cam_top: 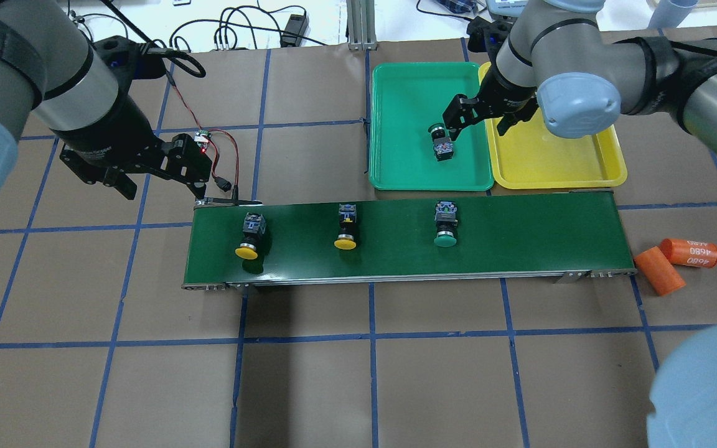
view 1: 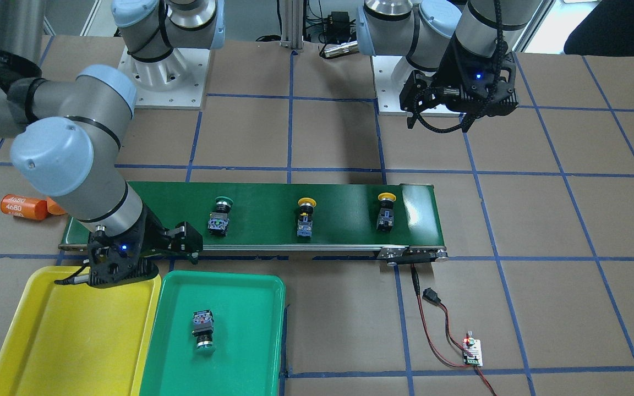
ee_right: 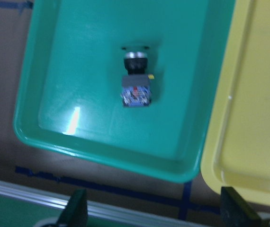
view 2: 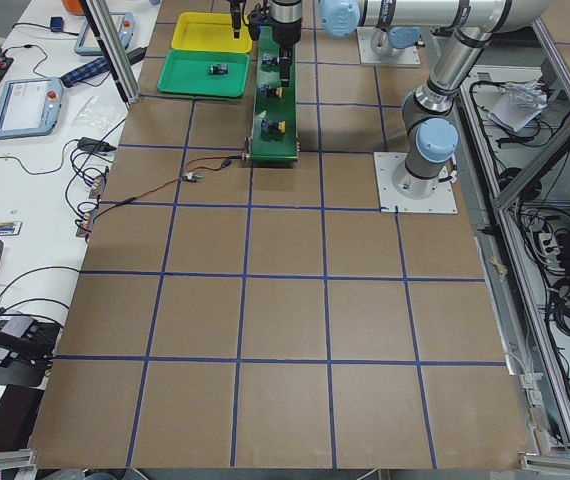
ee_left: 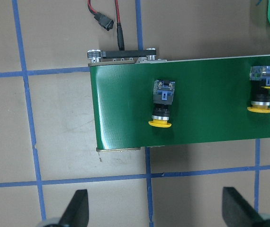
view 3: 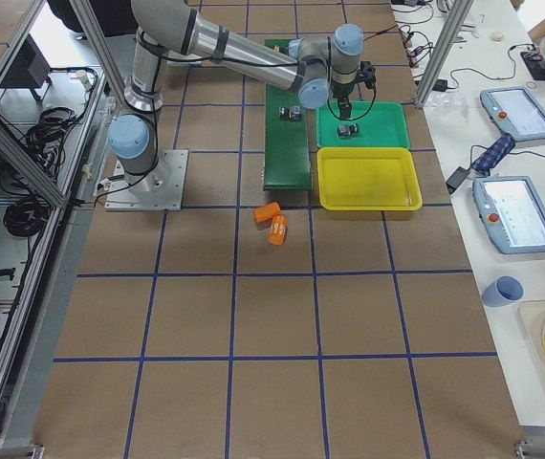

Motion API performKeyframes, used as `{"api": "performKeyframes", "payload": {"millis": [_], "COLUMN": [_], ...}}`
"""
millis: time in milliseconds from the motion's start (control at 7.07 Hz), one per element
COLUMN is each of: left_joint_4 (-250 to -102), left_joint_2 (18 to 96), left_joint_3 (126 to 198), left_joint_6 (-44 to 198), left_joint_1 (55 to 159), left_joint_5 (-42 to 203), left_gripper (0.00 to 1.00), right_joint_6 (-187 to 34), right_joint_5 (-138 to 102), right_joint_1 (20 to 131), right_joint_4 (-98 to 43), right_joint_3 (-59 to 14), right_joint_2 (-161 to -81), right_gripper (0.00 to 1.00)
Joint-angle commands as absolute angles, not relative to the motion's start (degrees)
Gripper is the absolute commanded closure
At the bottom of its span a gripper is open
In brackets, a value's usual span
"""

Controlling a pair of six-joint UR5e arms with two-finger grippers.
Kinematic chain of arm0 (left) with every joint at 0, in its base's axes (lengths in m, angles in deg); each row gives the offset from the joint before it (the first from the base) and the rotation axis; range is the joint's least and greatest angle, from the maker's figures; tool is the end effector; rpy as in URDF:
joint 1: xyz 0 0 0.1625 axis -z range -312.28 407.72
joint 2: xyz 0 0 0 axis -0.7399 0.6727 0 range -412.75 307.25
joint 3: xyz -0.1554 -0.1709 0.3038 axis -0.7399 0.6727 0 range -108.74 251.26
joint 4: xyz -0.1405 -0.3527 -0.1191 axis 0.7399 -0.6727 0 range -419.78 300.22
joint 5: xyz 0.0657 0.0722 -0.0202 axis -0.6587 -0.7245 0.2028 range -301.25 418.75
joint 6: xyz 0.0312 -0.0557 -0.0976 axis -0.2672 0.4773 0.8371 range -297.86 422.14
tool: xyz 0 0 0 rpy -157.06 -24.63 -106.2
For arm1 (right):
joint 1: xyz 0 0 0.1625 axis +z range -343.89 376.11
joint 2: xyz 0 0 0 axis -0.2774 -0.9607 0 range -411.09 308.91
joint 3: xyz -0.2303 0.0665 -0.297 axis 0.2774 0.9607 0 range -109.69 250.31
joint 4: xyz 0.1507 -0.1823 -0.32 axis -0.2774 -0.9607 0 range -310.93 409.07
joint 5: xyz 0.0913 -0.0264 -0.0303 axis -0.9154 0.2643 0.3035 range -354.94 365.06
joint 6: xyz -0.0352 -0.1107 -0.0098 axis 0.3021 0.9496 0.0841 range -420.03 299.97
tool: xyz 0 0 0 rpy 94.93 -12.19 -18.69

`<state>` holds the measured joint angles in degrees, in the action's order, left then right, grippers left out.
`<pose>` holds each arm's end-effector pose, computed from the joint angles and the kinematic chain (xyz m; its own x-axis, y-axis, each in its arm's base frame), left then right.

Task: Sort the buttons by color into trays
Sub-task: 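Return the right gripper to the belt and grasp the next green switch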

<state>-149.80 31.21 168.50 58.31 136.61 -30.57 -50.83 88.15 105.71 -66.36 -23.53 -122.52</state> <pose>-0.1264 -0.4344 0.4156 -0.9988 0.0470 0.0133 0.0473 0.9987 0.0203 0.1434 -0.5749 0.2710 -0.9811 -0.1592 -0.1102 -0.1519 0.9858 -0.0711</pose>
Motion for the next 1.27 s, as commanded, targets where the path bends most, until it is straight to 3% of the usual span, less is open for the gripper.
{"api": "performKeyframes", "payload": {"millis": [0,283,1132], "left_joint_4": [-149.26,-149.6,-149.34], "left_joint_2": [31.71,31.63,30.92], "left_joint_3": [168.39,168.91,169.96], "left_joint_6": [58.62,58.71,58.54], "left_joint_1": [136.76,136.93,136.93], "left_joint_5": [-30.38,-31.16,-31.25], "left_gripper": [0.0,0.0,0.0], "right_joint_6": [-50.89,-51.41,-57.31], "right_joint_5": [95.91,96.12,94.1], "right_joint_1": [105.14,105.05,106.72], "right_joint_4": [-60.37,-61.13,-63.07], "right_joint_3": [-30.89,-37.68,-38.41], "right_joint_2": [-130.33,-132.56,-131.95], "right_gripper": [0.0,0.0,0.0]}}
